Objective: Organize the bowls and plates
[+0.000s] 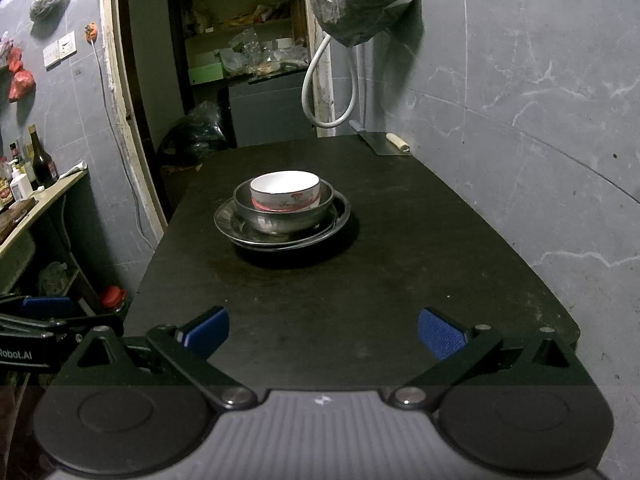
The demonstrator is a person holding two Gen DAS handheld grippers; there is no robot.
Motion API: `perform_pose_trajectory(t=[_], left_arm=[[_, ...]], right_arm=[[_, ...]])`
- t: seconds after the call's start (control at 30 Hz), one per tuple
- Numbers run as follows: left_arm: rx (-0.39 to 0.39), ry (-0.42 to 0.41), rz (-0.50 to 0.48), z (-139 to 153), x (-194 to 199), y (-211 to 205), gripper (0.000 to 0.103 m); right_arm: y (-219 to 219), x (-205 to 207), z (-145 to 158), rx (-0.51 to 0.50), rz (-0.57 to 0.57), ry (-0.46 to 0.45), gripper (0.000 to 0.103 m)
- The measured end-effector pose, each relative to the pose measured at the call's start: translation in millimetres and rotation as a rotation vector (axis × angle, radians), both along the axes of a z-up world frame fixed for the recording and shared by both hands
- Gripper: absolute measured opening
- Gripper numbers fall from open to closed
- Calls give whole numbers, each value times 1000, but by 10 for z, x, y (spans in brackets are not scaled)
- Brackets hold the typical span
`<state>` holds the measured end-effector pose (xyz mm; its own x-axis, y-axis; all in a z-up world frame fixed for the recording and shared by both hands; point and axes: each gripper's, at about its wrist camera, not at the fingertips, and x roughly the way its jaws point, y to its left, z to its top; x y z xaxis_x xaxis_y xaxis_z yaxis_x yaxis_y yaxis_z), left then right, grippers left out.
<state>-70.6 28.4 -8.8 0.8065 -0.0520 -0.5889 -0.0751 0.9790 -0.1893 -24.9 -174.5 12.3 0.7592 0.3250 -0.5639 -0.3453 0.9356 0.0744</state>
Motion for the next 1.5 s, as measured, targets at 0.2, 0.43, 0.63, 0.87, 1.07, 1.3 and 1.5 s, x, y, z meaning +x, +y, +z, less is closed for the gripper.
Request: perform_pose_trajectory(t=[0.2,0.43,0.63,0.87,1.07,1.3,1.5], left_arm=[[1,-1,-2,-5,-5,5,102],[1,-1,-1,-5,-3,1,102],[1,-1,-1,-4,-2,0,102],[1,3,-3,-14,1,4,102],[5,5,-12,-30,-1,-9,102],[3,6,-15,-34,16,-8,102],[14,-12,-20,-27,-7,-26,102]], right_arm=[[-3,3,-1,2,-3,-1,103],[3,5,-1,1,-5,-1,103],[1,8,0,1,-5,-1,103],[-16,14,-4,2,-8,2,103],[-42,25,-1,3,-9,6,103],[-56,29,-6,5,-11,7,103],[-94,40,-35,10,-14,12,103]])
